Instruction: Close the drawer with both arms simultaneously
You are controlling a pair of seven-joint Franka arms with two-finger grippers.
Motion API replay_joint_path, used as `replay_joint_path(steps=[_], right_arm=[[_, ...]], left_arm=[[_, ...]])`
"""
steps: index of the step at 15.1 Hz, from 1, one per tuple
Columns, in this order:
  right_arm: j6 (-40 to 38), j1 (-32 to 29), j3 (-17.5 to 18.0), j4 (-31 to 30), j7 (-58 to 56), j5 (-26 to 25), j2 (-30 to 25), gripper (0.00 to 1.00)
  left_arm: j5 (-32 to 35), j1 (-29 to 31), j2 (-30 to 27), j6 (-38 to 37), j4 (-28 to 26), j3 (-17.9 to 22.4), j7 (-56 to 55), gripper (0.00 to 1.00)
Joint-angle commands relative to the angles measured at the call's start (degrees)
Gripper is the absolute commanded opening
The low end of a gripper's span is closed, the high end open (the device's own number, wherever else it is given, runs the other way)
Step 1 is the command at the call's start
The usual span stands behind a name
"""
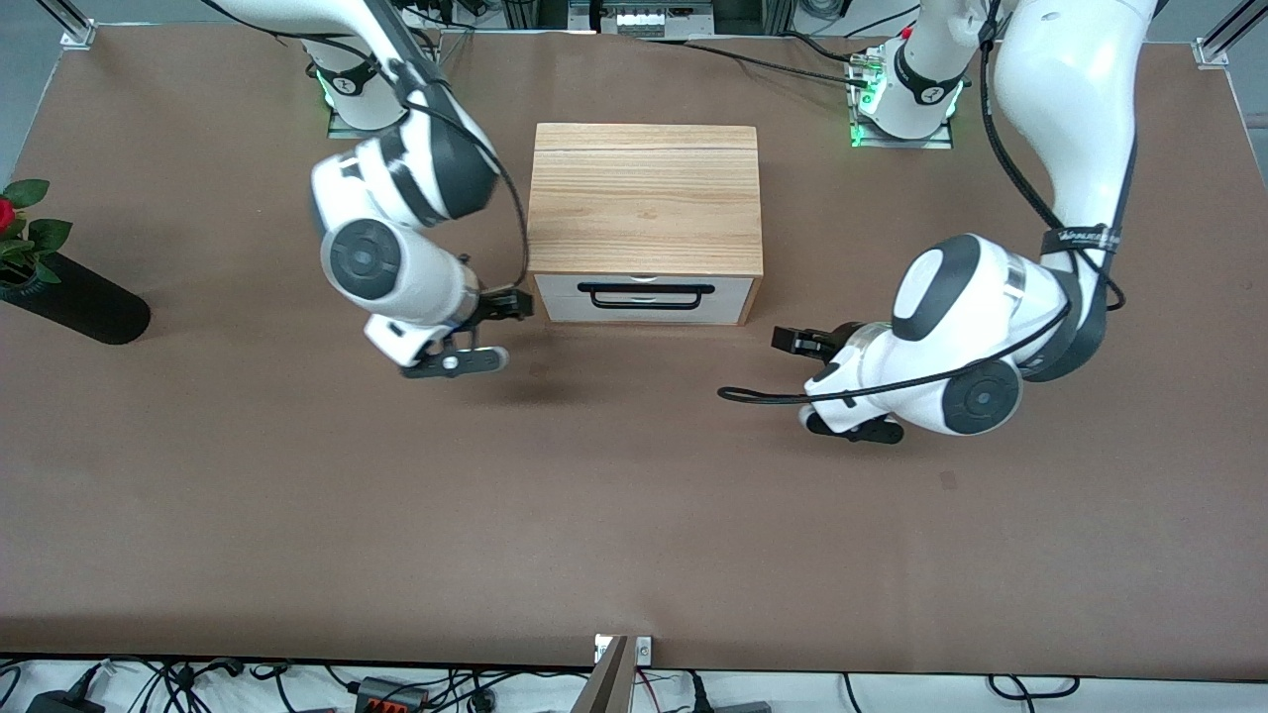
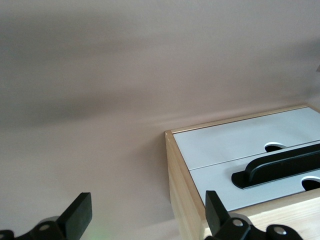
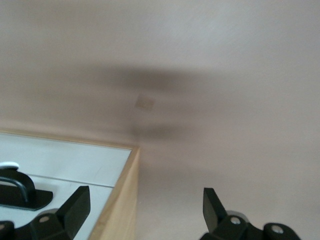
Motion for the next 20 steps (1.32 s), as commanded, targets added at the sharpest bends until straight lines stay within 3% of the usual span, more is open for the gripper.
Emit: replay_joint_path(steps=[1,3,7,9,13,17,20], right_arm=[[-8.2,-0.1,-5.4,1.9,0.2,-0.7,-3.2,1.0],[-15.7,-0.4,-8.9,5.9,-0.2,-1.5,-3.2,1.0],[-18.5,-0.1,-11.2,10.7,-1.0,-13.8,-3.4,1.0],[-23.1,-0.3,-11.7,11.7,-2.7,-14.5,-5.2,1.0],[-22.9,-0.1,-16.0,11.7,-3.3,-13.7,-8.9,1.0],[-22.6,-5.4,-13.7,11.0,-4.0,-12.3,-10.6,1.0],[-21.9,-15.7,-4.2,9.0,-5.5,-11.3,-11.6,1.0]], left_arm=[[1.4,0.4,-3.3,-0.9,-0.4,0.6,0.3,1.0],[2.9,1.5,-4.4,-0.9,-0.4,0.5,0.2,1.0],[4.1,2.2,-7.1,-2.2,-0.5,0.6,-0.4,1.0],[5.6,2.2,-8.7,-4.5,-0.5,0.8,-2.2,1.0],[10.3,2.2,-12.8,-4.7,-1.0,0.9,-12.7,1.0],[11.2,3.2,-17.5,-5.2,-1.3,1.0,-11.9,1.0],[11.2,4.7,-20.7,-6.2,-1.4,0.7,-11.9,1.0]])
